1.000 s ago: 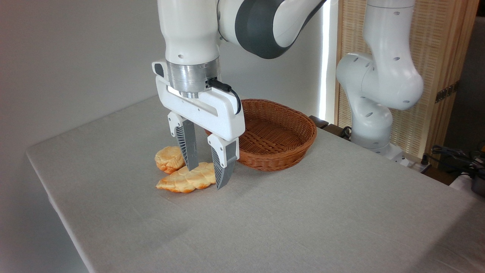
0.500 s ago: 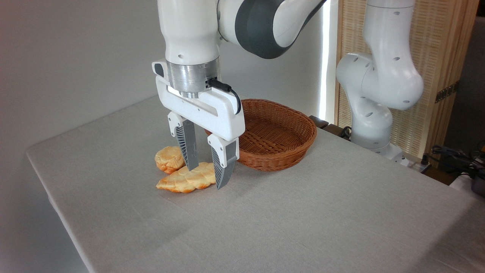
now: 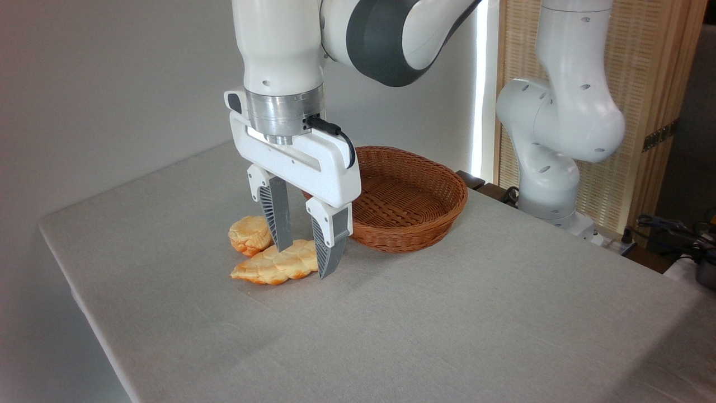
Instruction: Put bread into the basket
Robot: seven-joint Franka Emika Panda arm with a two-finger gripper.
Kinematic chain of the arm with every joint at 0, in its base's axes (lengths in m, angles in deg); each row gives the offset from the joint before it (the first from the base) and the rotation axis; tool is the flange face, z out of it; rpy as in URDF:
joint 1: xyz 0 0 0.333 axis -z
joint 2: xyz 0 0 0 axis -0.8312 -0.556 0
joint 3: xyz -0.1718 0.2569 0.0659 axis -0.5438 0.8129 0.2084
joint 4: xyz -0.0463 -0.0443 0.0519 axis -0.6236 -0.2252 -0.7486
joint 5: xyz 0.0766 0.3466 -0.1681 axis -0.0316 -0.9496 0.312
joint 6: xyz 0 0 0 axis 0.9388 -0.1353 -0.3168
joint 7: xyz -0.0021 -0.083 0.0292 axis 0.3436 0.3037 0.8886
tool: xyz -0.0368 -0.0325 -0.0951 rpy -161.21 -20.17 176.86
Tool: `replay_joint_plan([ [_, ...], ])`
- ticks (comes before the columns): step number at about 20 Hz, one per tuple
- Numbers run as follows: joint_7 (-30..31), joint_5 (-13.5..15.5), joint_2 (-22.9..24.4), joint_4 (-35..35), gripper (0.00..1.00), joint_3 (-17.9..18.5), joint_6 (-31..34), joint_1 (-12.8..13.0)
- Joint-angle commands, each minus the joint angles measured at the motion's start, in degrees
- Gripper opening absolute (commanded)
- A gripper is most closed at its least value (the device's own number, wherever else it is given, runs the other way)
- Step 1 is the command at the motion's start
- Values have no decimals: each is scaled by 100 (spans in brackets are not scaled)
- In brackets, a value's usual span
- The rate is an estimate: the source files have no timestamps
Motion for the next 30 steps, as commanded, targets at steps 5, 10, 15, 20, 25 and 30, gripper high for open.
replay_joint_plan([
  [5,82,71,-23,81,100,19,123,54],
  [10,64,80,-23,89,100,19,123,45],
  [15,38,80,-14,89,100,19,123,45],
  [20,47,80,-32,89,100,1,132,63],
  [25,29,80,-146,81,100,-192,53,98],
  [30,99,369,-348,72,100,-307,-421,422],
])
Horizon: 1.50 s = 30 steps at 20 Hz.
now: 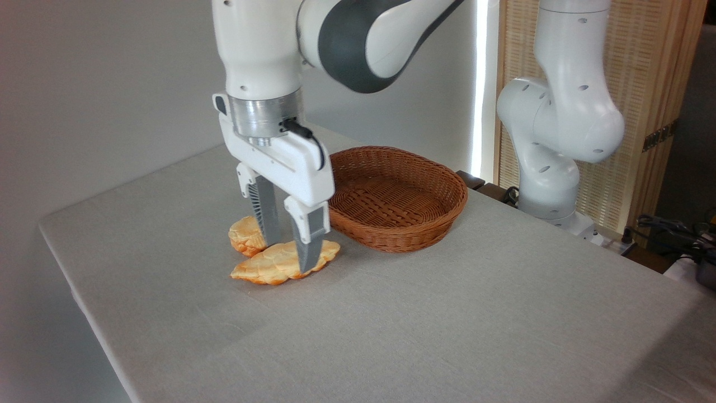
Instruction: Put bread into the basket
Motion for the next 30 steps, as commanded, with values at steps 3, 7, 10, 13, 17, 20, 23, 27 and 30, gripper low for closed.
replay_joint_plan([
  [3,187,393,-221,73,100,-24,-322,552],
  [7,967,393,-440,82,100,-33,-681,1000],
  [10,1417,385,-642,82,100,-121,-840,1299],
  [13,1619,393,-792,91,100,-402,-963,1309],
  [17,1840,350,-907,91,100,-675,-1113,1318],
  [20,1831,314,-924,91,100,-692,-1113,1327],
  [23,1760,105,-977,82,100,-684,-1095,1397],
  [27,1752,-309,-1074,73,100,-693,-1069,1397],
  [30,1760,-363,-1083,73,100,-693,-1077,1406],
])
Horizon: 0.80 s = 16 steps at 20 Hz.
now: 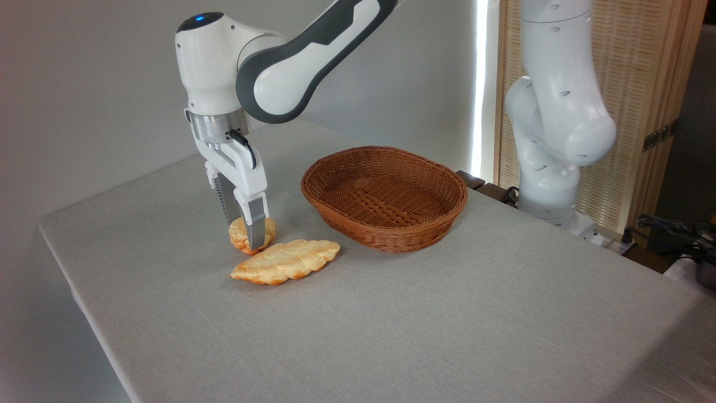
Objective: Put bread into the basket
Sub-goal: 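Close the gripper on the smaller golden bread piece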
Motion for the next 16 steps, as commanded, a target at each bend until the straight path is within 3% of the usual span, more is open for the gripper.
replay_joint_plan([
  [1,8,-114,-59,66,100,28,-36,48],
  [6,17,-114,-59,66,97,28,-36,48],
  [7,8,-114,-59,75,80,2,-45,48],
  [9,8,-114,-50,75,59,-24,-45,48],
  [16,8,-114,-24,75,57,-33,-36,66],
])
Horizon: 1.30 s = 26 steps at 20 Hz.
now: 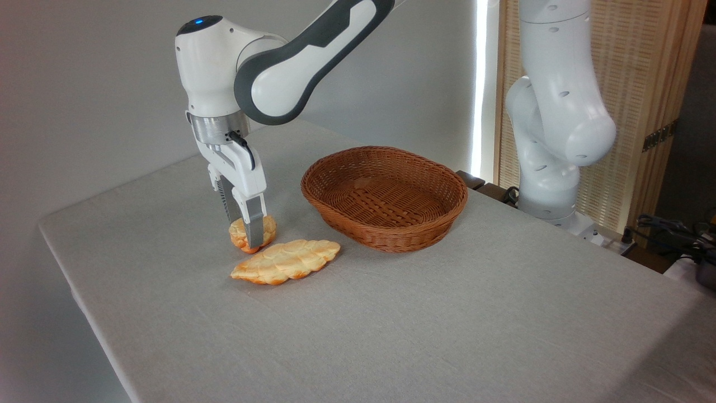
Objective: Put bread into the basket
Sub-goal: 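Close the gripper on the smaller golden bread piece, then lift the bread and carry it over the wicker basket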
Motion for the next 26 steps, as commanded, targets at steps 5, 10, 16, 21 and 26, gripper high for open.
replay_joint_plan([
  [5,70,-95,95,64,58,11,-27,63],
  [10,96,-42,596,64,58,10,244,72],
  [16,70,28,1272,64,63,19,1632,63],
  [21,70,283,1493,55,69,2,2748,116],
  [26,403,748,1502,11,100,11,3312,178],
])
